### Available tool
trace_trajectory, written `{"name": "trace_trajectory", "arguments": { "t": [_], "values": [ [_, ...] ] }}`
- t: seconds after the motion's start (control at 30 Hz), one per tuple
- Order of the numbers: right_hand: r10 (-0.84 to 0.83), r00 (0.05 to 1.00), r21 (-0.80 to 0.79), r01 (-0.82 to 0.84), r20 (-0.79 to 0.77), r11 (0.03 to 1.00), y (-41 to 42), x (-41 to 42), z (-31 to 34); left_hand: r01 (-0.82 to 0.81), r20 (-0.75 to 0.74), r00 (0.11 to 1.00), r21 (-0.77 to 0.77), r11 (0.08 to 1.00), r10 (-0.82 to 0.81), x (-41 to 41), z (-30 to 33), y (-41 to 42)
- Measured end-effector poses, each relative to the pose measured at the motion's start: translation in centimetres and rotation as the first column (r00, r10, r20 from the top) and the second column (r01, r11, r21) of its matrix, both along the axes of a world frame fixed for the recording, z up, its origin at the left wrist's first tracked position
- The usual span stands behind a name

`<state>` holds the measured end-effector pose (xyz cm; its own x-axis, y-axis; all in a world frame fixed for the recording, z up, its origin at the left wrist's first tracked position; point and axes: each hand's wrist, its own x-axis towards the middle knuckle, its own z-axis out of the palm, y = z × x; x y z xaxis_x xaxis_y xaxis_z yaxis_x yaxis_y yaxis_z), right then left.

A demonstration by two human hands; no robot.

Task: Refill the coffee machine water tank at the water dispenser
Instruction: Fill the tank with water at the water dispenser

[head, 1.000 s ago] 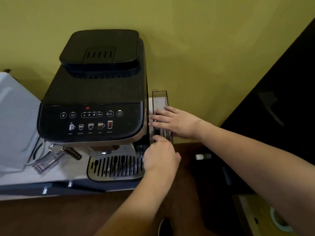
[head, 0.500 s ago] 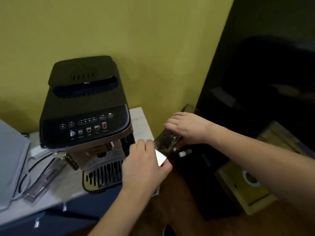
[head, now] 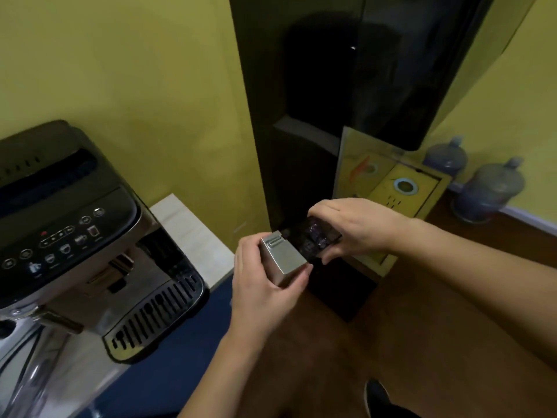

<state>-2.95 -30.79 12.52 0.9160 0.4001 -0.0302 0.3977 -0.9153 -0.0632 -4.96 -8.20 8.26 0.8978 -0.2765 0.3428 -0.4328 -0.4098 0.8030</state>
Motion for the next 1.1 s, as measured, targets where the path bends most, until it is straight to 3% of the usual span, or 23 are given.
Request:
{"name": "trace_trajectory", "arguments": {
  "t": [0.2,0.3,0.43,0.53,0.73,0.97,1.1],
  "values": [
    [-0.060,0.996,0.158,0.049,0.065,0.986,-7.8,-3.0,-1.7,-0.054,0.229,0.973,0.086,0.995,0.033,-2.5,0.9,-8.7],
    [-0.195,0.980,0.252,0.183,0.025,0.950,-11.2,-5.2,-4.1,-0.092,0.283,0.958,0.138,0.986,0.049,-3.2,0.2,-13.6],
    [-0.398,0.913,0.474,0.389,-0.087,0.790,-13.6,-7.8,-7.8,-0.129,0.270,0.959,0.153,0.980,0.084,-4.3,-0.4,-18.4],
    [-0.497,0.836,0.542,0.535,-0.230,0.649,-14.5,-8.9,-9.7,-0.158,0.252,0.961,0.152,0.976,0.116,-5.0,-0.9,-20.7],
    [-0.496,0.793,0.592,0.600,-0.354,0.537,-16.6,-8.7,-12.3,-0.164,0.210,0.971,0.252,0.954,0.112,-3.5,-1.8,-24.5],
    [-0.327,0.846,0.629,0.532,-0.421,0.567,-22.1,-6.8,-14.5,-0.261,0.240,0.956,0.422,0.868,0.170,-2.1,-1.9,-31.3],
    [-0.197,0.818,0.645,0.553,-0.540,0.527,-26.2,-5.4,-13.8,-0.363,0.244,0.930,0.495,0.790,0.274,-1.3,-2.3,-35.8]
  ]
}}
